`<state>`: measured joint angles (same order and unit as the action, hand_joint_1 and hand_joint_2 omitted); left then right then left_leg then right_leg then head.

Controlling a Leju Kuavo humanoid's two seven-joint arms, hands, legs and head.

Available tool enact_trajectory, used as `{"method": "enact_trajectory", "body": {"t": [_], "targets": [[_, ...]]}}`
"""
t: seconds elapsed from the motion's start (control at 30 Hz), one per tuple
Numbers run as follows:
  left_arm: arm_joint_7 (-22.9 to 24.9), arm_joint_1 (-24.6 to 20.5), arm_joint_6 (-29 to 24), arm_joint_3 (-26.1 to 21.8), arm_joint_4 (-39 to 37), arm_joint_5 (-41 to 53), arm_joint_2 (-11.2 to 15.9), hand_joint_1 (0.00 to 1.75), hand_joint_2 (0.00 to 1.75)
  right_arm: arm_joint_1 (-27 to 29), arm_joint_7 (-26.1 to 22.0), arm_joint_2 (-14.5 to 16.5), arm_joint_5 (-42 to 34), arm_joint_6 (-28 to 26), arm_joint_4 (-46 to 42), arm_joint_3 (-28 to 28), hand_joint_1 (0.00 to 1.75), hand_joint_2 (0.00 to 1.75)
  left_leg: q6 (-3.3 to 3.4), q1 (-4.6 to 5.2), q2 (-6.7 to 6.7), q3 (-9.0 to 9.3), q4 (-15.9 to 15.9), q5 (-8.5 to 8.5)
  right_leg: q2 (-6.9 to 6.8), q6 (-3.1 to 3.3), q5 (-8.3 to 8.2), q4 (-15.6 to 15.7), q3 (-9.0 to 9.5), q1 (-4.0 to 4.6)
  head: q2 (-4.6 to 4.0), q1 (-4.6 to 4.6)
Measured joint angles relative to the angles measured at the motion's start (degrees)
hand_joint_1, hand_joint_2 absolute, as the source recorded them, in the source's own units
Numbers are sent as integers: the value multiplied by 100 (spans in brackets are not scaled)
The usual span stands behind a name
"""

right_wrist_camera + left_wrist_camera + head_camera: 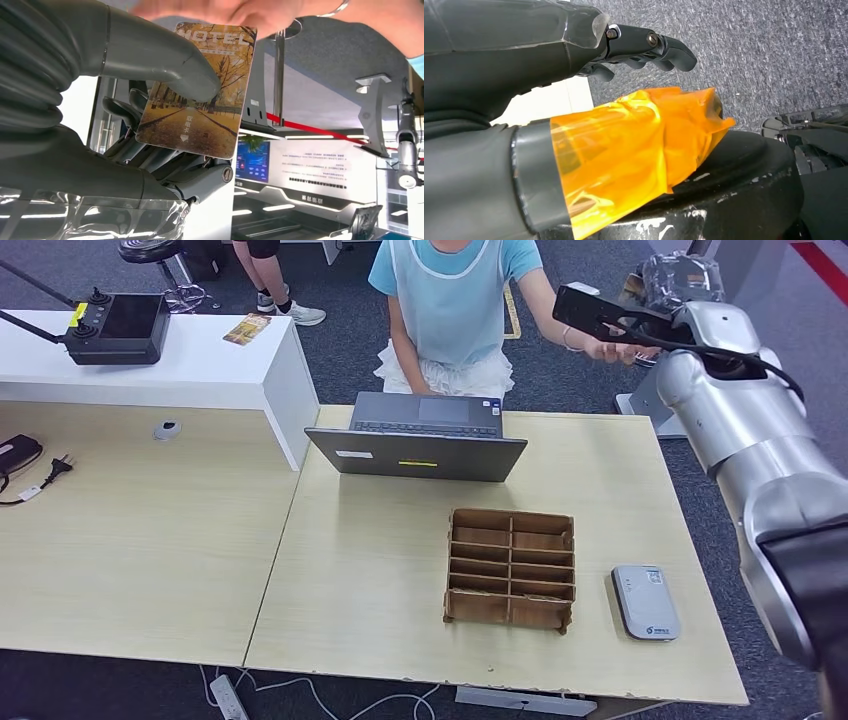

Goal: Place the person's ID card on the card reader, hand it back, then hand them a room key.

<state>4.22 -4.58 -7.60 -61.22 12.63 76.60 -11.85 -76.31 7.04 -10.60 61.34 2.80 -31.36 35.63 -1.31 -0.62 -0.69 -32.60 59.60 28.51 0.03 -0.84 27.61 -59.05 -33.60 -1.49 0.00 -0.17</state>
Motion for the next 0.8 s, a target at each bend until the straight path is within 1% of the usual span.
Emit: {"method": "enact_trajectory", "body": {"t": [0.03, 0.13, 0.17, 0.23, 0.67, 0.8], "targets": [[0, 0, 1, 0, 0, -3, -1, 0, 0, -1, 1, 9, 1, 0, 9, 0, 160, 175, 0, 0, 0, 0, 0, 0, 0, 0, 0, 0, 0, 0, 0, 0], [0, 0, 1, -1, 0, -7, -3, 0, 0, -4, 7, 32, 11, -2, 33, 0, 32, 175, 0, 0, 0, 0, 0, 0, 0, 0, 0, 0, 0, 0, 0, 1], [0, 0, 1, -1, 0, -5, -5, 0, 0, -4, 10, 38, 16, -5, 39, 0, 3, 175, 0, 0, 0, 0, 0, 0, 0, 0, 0, 0, 0, 0, 0, 1], [0, 0, 1, -1, 0, 1, -11, 0, 0, -5, 17, 50, 35, -18, 50, 0, 0, 175, 0, 0, -1, 0, 0, 0, 0, 0, 0, 0, 0, 0, 0, 1], [8, 0, 1, 0, 0, 21, -19, 0, 0, -4, 34, 63, 145, -131, 67, -40, 0, 175, 0, 0, 0, -1, 3, 0, 0, 0, 0, 0, 0, 0, 0, 0], [9, 0, 1, 0, 0, 21, -19, 0, 0, -4, 46, 63, 163, -255, 28, -111, 0, 175, 0, 0, 0, -1, 3, 0, 0, 0, 0, 0, 0, 0, 0, 1]]}}
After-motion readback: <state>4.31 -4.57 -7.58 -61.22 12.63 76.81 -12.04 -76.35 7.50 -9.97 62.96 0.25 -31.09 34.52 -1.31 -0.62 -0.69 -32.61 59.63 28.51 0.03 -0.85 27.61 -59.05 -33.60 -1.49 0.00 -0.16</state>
